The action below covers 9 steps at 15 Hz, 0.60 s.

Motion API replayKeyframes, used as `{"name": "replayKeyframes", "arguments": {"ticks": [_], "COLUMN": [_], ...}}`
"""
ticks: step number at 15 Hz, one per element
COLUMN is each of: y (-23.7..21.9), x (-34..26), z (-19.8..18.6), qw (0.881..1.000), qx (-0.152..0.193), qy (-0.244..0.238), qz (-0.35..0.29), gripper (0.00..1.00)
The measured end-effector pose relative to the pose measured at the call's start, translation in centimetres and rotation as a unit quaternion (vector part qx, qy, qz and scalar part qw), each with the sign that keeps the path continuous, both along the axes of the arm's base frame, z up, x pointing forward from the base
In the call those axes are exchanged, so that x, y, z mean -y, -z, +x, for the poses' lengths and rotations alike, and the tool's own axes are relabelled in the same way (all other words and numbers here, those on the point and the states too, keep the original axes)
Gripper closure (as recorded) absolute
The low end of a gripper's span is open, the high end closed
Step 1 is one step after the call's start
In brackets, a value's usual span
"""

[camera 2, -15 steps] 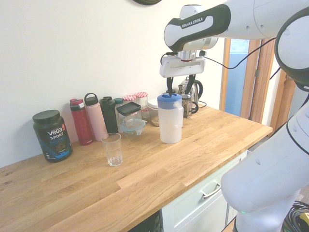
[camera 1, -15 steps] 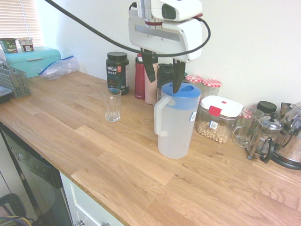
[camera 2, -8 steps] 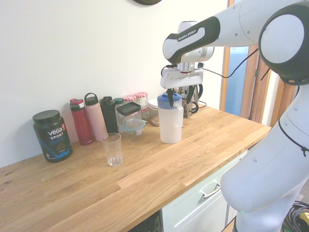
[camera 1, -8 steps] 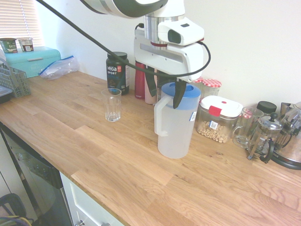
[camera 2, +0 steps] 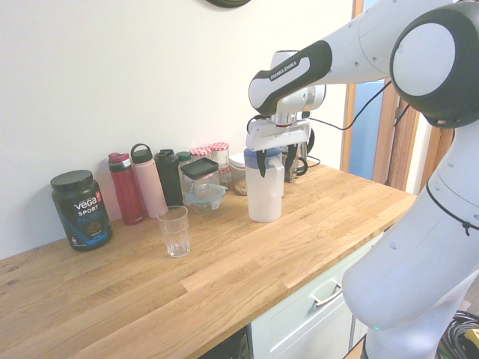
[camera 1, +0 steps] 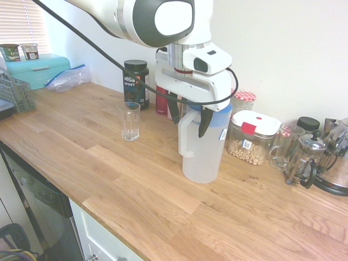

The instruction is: Pour me some water

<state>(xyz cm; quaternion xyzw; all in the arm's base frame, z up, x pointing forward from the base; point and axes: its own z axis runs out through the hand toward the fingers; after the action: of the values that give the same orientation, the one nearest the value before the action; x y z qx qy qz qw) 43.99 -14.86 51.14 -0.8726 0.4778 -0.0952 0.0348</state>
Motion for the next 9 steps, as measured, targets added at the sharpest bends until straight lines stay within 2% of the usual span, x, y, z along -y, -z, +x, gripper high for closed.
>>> {"name": "replayKeyframes", "arguments": {"ticks": [9], "y": [0.5], "x": [-0.01], "z": [0.07], "qw": [1.0], "qx": [-0.005], "qy": [-0.007], "qz": [-0.001], "gripper": [1.0]}}
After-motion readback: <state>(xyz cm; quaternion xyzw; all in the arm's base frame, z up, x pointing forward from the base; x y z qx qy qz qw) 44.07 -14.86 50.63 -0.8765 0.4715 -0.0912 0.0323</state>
